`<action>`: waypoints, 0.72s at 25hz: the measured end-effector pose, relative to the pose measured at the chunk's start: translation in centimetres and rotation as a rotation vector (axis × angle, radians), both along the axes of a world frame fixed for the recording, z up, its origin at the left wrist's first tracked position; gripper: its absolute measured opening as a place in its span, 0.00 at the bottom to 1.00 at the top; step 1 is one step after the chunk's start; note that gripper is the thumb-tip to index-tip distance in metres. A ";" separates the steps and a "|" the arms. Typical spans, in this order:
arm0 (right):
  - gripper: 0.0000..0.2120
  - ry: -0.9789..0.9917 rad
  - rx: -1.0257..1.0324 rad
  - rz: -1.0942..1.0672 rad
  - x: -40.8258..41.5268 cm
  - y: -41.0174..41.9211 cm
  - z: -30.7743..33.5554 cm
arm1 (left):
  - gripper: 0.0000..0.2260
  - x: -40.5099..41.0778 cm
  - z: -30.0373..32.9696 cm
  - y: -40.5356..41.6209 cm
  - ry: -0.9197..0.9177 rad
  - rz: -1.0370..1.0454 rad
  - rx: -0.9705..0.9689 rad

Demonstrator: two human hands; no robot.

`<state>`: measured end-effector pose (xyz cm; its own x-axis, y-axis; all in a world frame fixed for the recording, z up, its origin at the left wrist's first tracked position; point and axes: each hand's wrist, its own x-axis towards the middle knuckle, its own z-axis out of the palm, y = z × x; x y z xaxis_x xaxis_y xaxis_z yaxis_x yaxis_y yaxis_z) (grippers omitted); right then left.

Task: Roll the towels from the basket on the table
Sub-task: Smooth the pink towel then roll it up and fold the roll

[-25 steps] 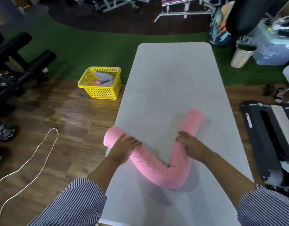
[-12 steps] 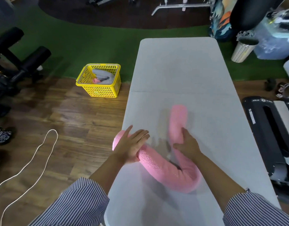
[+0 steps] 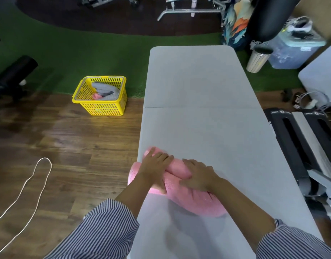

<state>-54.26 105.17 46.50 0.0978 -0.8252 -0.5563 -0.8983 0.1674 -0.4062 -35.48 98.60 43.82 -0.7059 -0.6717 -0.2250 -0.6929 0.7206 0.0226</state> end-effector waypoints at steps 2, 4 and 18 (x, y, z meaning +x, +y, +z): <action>0.60 0.222 0.059 0.065 0.4 1.4 0.4 | 0.49 -0.2 0.0 0.6 0.002 0.025 0.000; 0.63 0.383 0.056 0.119 0.7 2.6 0.1 | 0.51 -0.1 0.1 2.0 -0.042 0.040 -0.021; 0.58 0.520 -0.141 0.133 2.8 5.4 -1.9 | 0.53 1.8 0.5 6.0 -0.190 0.015 0.000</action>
<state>-51.47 110.60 44.57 -0.0515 -0.8946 -0.4438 -0.9962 0.0146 0.0860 -33.70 104.65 44.32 -0.6405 -0.6822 -0.3527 -0.6957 0.7099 -0.1097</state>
